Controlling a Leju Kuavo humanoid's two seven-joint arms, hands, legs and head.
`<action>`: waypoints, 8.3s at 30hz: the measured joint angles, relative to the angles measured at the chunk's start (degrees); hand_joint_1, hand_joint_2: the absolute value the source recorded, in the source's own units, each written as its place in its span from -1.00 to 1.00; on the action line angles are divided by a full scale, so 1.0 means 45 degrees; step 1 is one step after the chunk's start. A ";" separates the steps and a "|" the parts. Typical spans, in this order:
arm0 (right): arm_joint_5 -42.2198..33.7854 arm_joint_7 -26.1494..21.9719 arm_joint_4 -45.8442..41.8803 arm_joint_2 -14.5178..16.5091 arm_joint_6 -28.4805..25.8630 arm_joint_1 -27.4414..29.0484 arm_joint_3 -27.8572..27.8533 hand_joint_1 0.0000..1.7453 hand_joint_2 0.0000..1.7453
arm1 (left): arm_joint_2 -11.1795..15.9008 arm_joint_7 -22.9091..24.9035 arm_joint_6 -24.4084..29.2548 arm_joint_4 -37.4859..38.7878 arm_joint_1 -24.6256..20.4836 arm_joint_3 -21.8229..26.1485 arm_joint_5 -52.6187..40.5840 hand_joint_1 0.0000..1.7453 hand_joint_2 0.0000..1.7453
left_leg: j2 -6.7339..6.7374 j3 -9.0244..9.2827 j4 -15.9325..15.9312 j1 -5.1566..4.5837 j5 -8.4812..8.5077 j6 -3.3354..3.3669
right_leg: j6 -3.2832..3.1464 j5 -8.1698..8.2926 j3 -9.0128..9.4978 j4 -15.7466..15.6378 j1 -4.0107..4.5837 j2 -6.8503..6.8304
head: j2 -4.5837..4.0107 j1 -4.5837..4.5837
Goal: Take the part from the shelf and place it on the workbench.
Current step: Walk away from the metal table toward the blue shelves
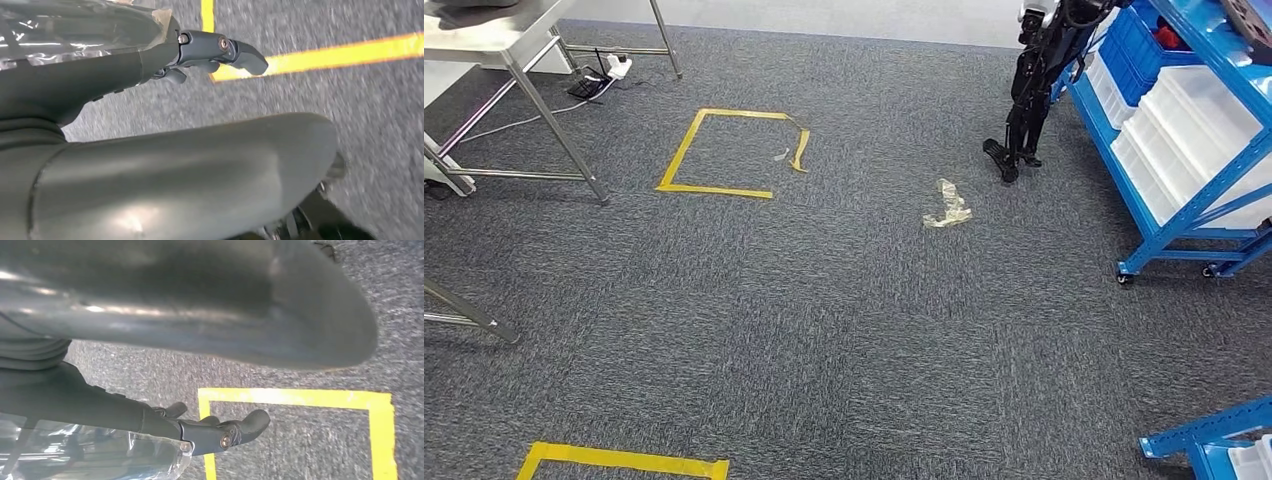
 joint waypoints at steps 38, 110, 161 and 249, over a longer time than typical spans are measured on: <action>0.1679 -0.0205 -0.0004 -0.0106 -0.0108 -0.0175 -0.0631 -1.00 -1.00 | -0.1618 0.1978 0.1574 -0.4844 0.1081 0.3576 -0.3313 -1.00 -1.00 | 0.0526 -0.0154 -0.0022 -0.0062 0.0125 0.0451 | 0.0139 -0.1585 -0.1765 0.3644 -0.0082 -0.0757 | 0.0000 0.0109; 0.1260 -0.0883 0.0006 -0.0143 0.0402 -0.0306 -0.1583 -1.00 -1.00 | -0.0849 0.0610 0.0634 -0.0919 -0.0403 0.3705 -0.2803 -1.00 -1.00 | 0.1155 0.0114 0.0336 -0.0039 -0.0469 -0.0295 | -0.0155 0.0050 0.0098 -0.0080 -0.0211 -0.1258 | 0.0000 -0.0069; 0.0774 -0.1468 0.0091 -0.0240 0.0800 -0.0473 -0.2205 -1.00 -1.00 | -0.0748 0.0600 0.0555 -0.0400 -0.0270 0.3925 -0.2710 -1.00 -1.00 | 0.0892 0.0166 -0.0394 -0.0100 0.0195 0.0393 | 0.0172 -0.1266 -0.1871 0.3436 -0.0074 -0.0803 | 0.0000 -0.0045; -0.3328 -0.0745 -0.1035 -0.0848 0.2346 0.1166 0.3298 -1.00 1.00 | -0.1121 0.1584 -0.1108 -0.1949 0.1181 0.4241 -0.3129 -1.00 1.00 | 0.1275 0.0443 -0.0575 -0.0210 0.0153 -0.0132 | 0.0088 0.0125 0.0127 -0.0125 -0.0129 -0.1275 | 0.0000 -0.0078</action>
